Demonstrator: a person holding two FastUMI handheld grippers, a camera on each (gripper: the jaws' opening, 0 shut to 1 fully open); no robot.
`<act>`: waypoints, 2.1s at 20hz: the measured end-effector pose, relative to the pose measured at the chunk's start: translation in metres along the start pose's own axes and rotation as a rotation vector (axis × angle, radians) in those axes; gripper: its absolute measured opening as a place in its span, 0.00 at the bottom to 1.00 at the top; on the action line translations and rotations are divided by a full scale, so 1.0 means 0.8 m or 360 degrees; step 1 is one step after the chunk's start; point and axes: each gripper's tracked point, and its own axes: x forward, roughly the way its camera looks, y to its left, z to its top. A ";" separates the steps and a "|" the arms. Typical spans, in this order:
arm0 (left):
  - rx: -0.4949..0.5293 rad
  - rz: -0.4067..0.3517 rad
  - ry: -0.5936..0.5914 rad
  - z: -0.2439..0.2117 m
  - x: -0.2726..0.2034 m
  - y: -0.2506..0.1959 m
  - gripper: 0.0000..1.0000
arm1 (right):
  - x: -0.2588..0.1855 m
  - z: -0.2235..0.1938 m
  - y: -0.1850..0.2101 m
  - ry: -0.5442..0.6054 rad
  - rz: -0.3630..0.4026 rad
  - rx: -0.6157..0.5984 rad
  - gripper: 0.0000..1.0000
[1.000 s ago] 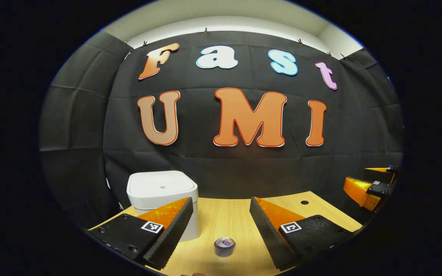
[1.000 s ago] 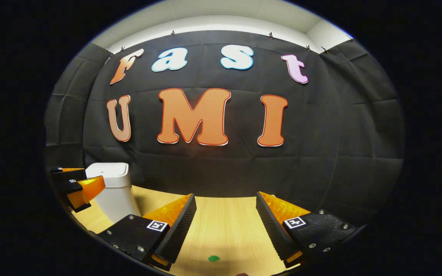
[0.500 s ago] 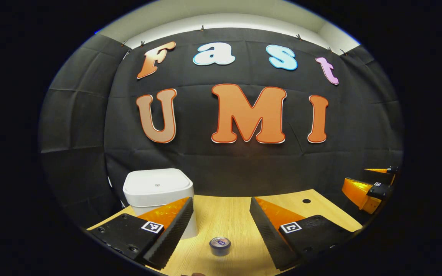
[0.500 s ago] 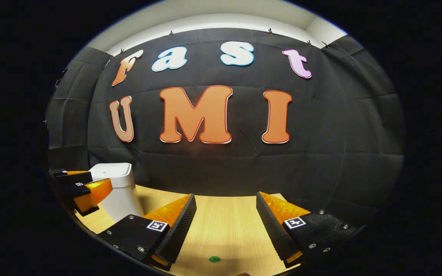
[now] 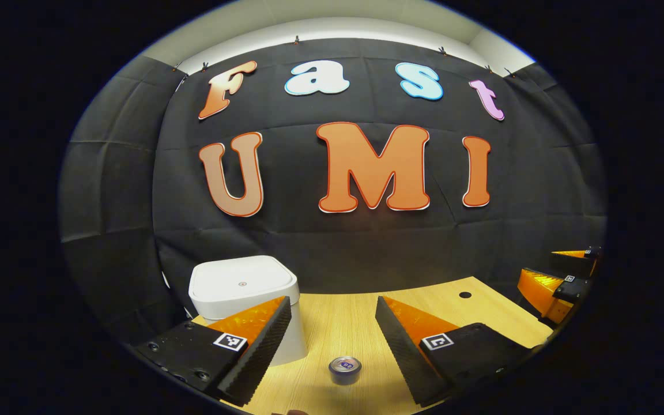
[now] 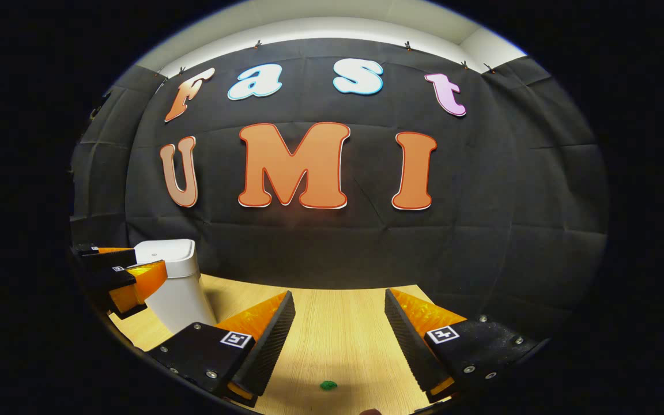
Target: Press the lid of the desktop garbage bin to open it, pick up the crumpled paper on the desktop and throw it into the bin, then pick up the pop can on the desktop and drop it into the bin, and finally close the garbage bin lid.
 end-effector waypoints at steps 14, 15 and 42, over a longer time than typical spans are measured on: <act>-0.0021 -0.0058 -0.0058 0.022 0.008 -0.001 0.94 | -0.015 0.017 -0.007 -0.0045 -0.0089 0.0000 0.94; -0.0018 -0.0065 -0.0065 0.024 0.005 -0.001 0.94 | -0.017 0.016 -0.006 -0.0044 -0.0097 -0.0004 0.94; -0.0071 0.0012 -0.0124 0.067 -0.002 0.040 0.94 | -0.008 0.053 -0.010 -0.0087 -0.0046 0.0056 0.94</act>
